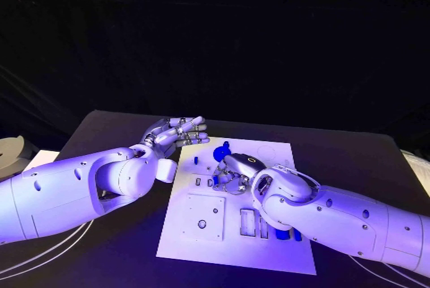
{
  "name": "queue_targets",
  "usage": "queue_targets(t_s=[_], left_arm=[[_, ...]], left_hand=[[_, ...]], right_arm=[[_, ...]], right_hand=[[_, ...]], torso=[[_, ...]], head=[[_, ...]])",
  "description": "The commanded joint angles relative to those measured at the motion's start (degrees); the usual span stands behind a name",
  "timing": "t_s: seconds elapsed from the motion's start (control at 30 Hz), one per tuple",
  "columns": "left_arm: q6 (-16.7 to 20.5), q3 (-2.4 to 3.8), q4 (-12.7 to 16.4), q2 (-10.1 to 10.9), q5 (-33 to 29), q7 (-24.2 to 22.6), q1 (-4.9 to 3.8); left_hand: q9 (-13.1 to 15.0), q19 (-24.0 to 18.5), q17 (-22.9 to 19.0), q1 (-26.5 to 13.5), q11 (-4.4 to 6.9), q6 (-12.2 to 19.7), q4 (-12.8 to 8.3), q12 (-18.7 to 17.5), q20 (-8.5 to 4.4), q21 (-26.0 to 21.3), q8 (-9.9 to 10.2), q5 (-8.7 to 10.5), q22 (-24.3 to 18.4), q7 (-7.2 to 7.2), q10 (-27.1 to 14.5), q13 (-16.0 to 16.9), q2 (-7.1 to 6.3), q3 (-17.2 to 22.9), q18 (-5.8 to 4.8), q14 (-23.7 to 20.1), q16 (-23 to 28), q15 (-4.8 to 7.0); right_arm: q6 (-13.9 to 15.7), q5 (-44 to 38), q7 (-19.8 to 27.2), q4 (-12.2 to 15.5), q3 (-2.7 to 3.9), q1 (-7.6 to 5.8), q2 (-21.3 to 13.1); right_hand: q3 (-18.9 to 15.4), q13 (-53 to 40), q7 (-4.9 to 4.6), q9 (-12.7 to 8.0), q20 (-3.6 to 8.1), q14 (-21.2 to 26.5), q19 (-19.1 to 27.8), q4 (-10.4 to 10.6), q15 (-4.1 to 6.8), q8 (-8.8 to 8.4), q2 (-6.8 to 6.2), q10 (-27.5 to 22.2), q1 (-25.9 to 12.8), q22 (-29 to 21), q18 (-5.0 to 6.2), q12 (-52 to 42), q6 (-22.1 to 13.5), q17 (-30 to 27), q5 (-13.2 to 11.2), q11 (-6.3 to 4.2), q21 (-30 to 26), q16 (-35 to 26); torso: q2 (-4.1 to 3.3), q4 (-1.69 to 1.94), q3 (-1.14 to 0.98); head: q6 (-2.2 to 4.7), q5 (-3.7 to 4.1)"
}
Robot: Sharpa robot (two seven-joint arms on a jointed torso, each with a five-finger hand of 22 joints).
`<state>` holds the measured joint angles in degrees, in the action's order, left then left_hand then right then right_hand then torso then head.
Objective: Assemble the parts on the task board
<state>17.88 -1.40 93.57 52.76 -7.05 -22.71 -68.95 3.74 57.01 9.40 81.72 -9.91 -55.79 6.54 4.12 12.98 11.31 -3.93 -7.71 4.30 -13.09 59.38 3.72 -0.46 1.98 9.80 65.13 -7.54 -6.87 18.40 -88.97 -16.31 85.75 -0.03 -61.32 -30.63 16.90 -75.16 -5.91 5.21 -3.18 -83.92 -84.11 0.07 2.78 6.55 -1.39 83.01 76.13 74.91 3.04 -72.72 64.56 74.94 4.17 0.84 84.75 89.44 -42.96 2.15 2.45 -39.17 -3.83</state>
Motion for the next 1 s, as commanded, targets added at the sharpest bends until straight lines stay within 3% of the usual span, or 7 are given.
queue_targets(t_s=[0.03, 0.33, 1.0], left_arm=[[-1.2, 0.04, 0.1, -0.1, -0.1, -0.3, -0.06], [-1.2, 0.04, 0.1, -0.1, -0.1, -0.3, -0.06], [-1.2, 0.04, 0.0, -0.1, -0.1, -0.2, -0.05]], left_hand=[[0.0, 0.1, 0.1, 0.5, -0.15, 0.2, -0.4, -0.3, 0.29, -0.3, 0.2, 0.28, -0.1, -0.12, -0.1, 0.1, 0.16, 0.0, 0.68, 0.1, 0.4, -0.17], [0.0, 0.1, 0.1, 0.5, -0.15, 0.2, -0.4, -0.3, 0.29, -0.3, 0.2, 0.28, -0.1, -0.12, -0.1, 0.1, 0.16, 0.0, 0.68, 0.1, 0.4, -0.17], [0.0, 0.1, 0.1, 0.5, -0.15, 0.2, -0.4, -0.3, 0.29, -0.3, 0.2, 0.28, -0.1, -0.12, -0.1, 0.1, 0.16, 0.0, 0.68, 0.1, 0.4, -0.17]], right_arm=[[-1.4, -1.1, -0.8, -0.1, -0.1, 0.25, 0.0], [-2.9, -1.8, -1.5, -0.4, -0.1, 0.72, -0.2], [-4.3, -2.8, -2.4, -0.3, -0.12, 1.08, -0.3]], right_hand=[[-0.2, -3.5, 0.54, 0.2, 0.36, -5.8, -1.0, -0.1, 0.5, 0.35, 0.03, -0.1, -0.2, 3.6, -0.58, 0.3, 1.1, 13.9, 0.2, -0.22, -0.2, -0.1], [-0.5, -2.3, 0.26, 0.0, 0.29, -5.8, -0.8, 0.1, 0.35, -0.1, -0.89, -1.0, -1.4, 3.2, -0.5, 2.3, 0.5, 13.7, -0.4, 0.0, -0.5, -0.3], [-1.3, 0.7, -0.69, -0.7, -0.22, -5.7, -0.4, 0.7, -0.28, -1.49, -3.19, -3.3, -3.2, 2.3, -0.33, 7.1, -1.6, 13.5, -0.8, 0.78, -1.0, -0.4]], torso=[[-0.03, -0.02, -0.05], [-0.06, -0.06, -0.1], [0.0, 0.04, 0.04]], head=[[-0.05, -0.03], [-0.12, 0.01], [-0.33, 0.1]])
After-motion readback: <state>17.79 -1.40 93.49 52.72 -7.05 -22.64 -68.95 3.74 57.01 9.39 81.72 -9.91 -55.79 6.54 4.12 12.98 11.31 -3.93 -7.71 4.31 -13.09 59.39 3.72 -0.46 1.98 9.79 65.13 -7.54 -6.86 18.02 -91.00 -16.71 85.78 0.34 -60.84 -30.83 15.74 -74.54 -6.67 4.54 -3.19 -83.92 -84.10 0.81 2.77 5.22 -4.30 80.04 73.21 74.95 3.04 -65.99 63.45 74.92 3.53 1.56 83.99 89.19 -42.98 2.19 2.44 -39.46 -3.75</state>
